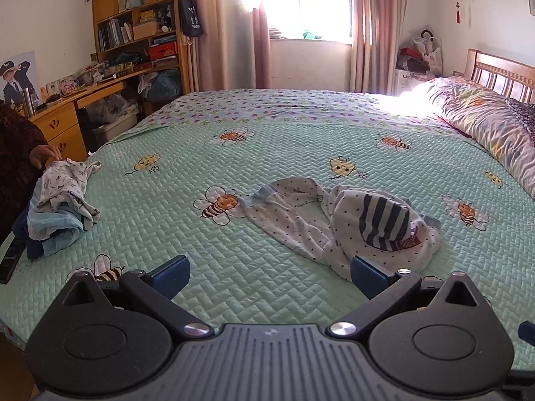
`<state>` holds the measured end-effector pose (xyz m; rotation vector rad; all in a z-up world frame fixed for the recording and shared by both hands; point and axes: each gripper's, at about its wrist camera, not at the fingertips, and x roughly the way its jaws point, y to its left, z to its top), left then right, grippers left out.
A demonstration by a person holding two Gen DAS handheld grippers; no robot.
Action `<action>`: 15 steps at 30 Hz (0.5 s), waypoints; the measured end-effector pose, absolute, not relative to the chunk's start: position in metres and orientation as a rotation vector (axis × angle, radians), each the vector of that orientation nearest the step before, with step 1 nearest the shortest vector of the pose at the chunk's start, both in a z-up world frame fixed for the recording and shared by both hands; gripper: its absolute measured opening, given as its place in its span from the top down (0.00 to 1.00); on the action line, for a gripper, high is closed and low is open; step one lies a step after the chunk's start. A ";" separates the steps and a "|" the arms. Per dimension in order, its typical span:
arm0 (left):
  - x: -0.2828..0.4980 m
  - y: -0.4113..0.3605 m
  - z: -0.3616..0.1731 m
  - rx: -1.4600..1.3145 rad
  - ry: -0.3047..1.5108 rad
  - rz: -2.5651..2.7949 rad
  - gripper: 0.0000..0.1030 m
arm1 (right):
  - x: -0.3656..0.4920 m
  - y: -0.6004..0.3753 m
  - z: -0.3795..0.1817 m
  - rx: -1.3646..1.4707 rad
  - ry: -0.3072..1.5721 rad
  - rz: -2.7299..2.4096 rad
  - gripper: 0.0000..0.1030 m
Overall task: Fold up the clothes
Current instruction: 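Move both tools toward the white dotted romper on the bed, then grasp the striped part of the romper with the right gripper and lift it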
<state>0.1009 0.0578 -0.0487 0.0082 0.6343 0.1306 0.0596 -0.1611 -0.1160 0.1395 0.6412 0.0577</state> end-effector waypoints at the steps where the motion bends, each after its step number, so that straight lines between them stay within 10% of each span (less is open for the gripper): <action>1: 0.110 0.064 -0.053 0.009 0.643 0.140 0.01 | 0.068 -0.164 -0.117 0.159 0.634 0.053 0.00; 15: 0.216 0.058 -0.144 0.033 0.728 0.062 0.09 | 0.194 -0.172 -0.169 0.173 0.604 0.010 0.00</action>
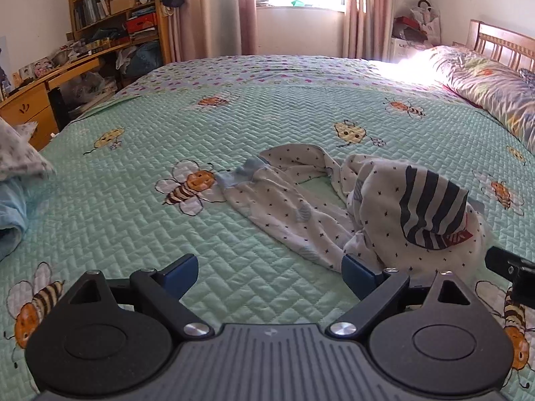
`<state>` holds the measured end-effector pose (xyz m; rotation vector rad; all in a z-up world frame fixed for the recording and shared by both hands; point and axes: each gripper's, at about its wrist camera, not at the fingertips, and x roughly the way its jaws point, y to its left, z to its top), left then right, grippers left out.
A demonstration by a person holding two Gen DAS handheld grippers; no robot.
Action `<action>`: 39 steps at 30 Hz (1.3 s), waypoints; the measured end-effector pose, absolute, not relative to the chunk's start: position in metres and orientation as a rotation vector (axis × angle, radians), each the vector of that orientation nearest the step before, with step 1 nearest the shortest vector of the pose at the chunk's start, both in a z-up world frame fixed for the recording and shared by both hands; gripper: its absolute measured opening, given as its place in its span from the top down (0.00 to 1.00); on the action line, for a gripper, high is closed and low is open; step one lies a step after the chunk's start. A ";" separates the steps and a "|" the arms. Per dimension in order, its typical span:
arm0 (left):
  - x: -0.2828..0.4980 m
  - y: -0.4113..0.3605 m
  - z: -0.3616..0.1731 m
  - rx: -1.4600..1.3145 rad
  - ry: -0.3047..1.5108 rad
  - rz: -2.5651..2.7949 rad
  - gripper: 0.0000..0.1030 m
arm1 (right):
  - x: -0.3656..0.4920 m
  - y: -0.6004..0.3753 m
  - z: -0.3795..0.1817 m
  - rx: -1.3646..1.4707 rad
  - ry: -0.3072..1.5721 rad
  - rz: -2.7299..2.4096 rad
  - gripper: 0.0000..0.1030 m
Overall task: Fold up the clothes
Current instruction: 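Grasp the striped part of the romper with the right gripper and lift it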
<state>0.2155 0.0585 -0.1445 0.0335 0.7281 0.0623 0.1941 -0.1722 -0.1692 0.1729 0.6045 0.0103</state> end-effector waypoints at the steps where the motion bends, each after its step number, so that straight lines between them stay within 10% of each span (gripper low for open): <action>1: 0.218 0.056 -0.153 0.037 0.735 0.058 0.09 | 0.202 -0.171 -0.174 0.167 0.614 0.018 0.00; 17: 0.230 0.066 -0.193 0.018 0.804 0.032 0.09 | 0.266 -0.142 -0.212 0.052 0.556 0.051 0.01; 27: 0.252 0.028 -0.196 0.112 0.805 -0.015 0.03 | 0.285 -0.145 -0.212 0.041 0.597 0.160 0.89; 39: 0.203 0.058 -0.219 0.035 0.782 0.016 0.01 | 0.232 -0.210 -0.047 0.142 0.261 0.120 0.92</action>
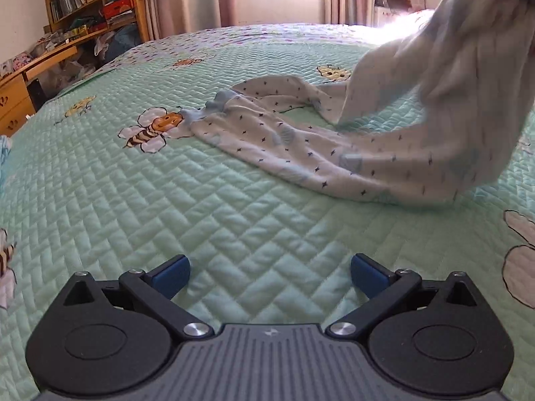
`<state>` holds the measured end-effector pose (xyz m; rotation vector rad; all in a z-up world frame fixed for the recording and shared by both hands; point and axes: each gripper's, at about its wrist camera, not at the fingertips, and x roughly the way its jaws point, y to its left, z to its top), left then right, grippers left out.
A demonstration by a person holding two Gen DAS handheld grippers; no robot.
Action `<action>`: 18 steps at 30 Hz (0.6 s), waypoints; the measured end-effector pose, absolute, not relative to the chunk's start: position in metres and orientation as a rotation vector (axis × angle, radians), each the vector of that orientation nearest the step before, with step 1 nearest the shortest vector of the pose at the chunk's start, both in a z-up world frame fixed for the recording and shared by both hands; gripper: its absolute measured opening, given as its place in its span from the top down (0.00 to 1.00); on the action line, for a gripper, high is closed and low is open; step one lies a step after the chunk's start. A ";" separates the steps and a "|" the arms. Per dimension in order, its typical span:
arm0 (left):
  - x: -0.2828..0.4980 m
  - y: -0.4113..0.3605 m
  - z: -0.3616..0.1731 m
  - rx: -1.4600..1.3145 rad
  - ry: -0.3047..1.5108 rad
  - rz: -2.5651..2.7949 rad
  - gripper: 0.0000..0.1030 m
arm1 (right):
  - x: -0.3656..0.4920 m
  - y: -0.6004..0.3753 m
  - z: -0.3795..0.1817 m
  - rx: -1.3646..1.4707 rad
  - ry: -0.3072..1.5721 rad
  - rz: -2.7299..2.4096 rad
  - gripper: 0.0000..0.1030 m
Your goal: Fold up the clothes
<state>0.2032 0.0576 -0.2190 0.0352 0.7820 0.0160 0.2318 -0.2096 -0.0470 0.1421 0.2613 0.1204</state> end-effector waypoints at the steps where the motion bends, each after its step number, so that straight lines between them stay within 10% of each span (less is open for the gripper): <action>1: 0.200 0.059 -0.222 0.029 0.773 0.021 0.01 | 0.222 -0.213 -0.029 0.137 0.222 0.113 0.92; 6: 0.183 0.054 -0.230 0.044 0.719 0.063 0.00 | 0.173 -0.221 0.000 0.094 0.132 0.078 0.90; 12: 0.162 0.053 -0.238 0.075 0.621 0.047 0.00 | 0.155 -0.237 -0.093 0.107 0.410 -0.036 0.51; 18: 0.160 0.056 -0.236 0.044 0.623 0.050 0.00 | 0.117 -0.262 -0.169 0.251 0.585 -0.130 0.47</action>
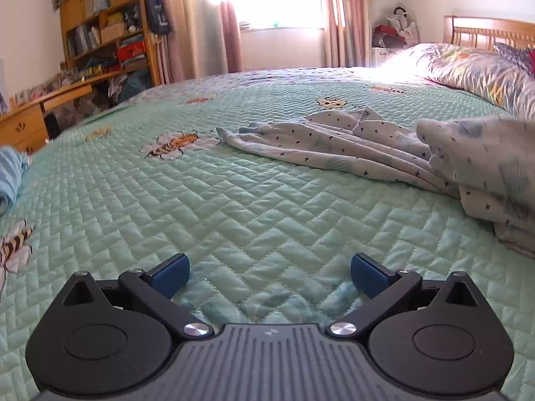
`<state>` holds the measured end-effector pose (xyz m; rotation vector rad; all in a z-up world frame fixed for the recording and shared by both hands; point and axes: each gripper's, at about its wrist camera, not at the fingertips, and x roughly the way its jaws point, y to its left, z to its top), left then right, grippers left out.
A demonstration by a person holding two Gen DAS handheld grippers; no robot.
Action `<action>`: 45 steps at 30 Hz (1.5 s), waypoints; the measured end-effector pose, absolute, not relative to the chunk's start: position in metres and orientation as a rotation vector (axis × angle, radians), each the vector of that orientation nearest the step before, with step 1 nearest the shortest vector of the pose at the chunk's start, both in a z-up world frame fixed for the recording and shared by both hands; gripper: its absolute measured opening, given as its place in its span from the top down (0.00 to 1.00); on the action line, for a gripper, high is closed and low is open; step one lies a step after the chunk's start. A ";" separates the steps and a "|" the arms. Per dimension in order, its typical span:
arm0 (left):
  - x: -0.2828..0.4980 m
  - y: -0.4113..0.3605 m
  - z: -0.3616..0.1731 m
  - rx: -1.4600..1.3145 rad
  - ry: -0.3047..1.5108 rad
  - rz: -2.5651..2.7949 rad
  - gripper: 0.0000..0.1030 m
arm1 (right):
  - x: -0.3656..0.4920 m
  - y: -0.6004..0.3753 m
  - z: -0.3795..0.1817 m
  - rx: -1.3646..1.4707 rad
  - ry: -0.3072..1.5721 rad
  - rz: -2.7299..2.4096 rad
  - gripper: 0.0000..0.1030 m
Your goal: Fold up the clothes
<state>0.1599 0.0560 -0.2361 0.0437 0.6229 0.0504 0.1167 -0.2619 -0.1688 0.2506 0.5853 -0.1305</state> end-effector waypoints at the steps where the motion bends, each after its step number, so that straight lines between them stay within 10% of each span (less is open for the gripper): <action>1: 0.160 0.058 -0.235 0.026 0.643 0.047 0.00 | 0.113 -0.264 -0.175 0.266 0.602 -0.136 0.47; 14: 0.144 0.054 -0.195 -0.134 0.724 -0.094 0.01 | 0.132 -0.336 -0.193 0.450 0.604 -0.151 0.31; 28: 0.142 0.037 -0.180 -0.096 0.727 -0.108 0.01 | 0.201 -0.334 -0.231 0.513 0.655 -0.070 0.89; 45: 0.097 0.081 -0.098 -0.202 0.528 -0.098 0.01 | 0.116 -0.282 0.134 0.147 -0.076 0.184 0.90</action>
